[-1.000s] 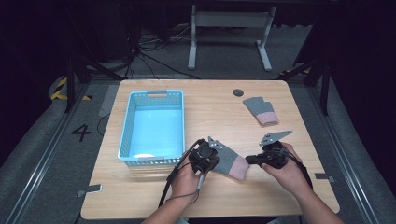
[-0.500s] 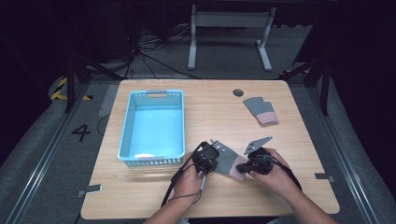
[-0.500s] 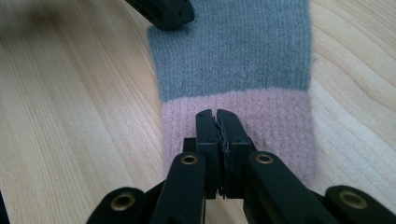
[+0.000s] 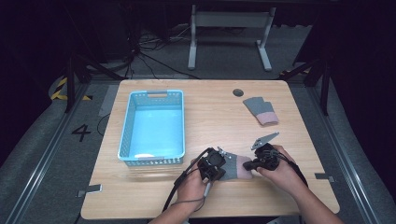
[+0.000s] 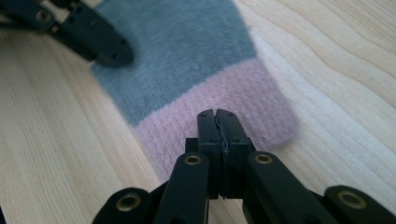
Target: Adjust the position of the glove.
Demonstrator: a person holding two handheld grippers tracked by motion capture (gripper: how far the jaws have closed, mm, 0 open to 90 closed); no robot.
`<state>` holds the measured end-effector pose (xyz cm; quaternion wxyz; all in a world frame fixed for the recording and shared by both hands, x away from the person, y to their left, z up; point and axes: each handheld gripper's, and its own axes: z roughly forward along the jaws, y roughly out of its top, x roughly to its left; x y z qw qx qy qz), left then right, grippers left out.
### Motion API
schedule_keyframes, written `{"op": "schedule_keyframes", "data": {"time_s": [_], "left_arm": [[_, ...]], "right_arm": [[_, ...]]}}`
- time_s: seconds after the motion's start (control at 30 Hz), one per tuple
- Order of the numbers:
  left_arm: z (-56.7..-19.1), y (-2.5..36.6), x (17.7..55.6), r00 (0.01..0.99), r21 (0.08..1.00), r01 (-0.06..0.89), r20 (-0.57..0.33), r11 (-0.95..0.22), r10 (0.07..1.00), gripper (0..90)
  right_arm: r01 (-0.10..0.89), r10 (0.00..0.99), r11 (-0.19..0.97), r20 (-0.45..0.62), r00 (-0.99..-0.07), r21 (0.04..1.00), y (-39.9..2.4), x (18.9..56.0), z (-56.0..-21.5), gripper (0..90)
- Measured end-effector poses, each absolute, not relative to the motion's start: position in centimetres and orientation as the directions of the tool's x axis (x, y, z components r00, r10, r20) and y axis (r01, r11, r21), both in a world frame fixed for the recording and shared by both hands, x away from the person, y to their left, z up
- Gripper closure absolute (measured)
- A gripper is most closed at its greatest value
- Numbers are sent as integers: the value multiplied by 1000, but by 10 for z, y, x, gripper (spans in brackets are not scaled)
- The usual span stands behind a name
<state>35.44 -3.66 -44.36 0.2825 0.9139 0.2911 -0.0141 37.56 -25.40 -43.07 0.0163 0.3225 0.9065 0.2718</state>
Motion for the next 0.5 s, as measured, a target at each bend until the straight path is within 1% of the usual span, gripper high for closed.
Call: {"op": "schedule_keyframes", "data": {"time_s": [0.1,0.3,0.37,0.43,0.5], "left_arm": [[-444,-41,349,841,504,531,-219,-681,494,900],[-442,-41,346,848,500,523,-228,-690,478,899],[-435,-36,347,855,519,509,-215,-687,471,896],[-432,-34,347,857,529,504,-207,-683,472,857],[-423,-26,349,862,552,490,-191,-675,469,844]], "right_arm": [[579,600,642,142,-788,502,-256,377,-431,900],[580,603,639,139,-786,505,-255,377,-430,900],[568,596,632,139,-791,527,-256,373,-427,899],[569,599,623,140,-789,536,-256,372,-425,896],[563,612,585,138,-779,584,-259,369,-417,853]]}}
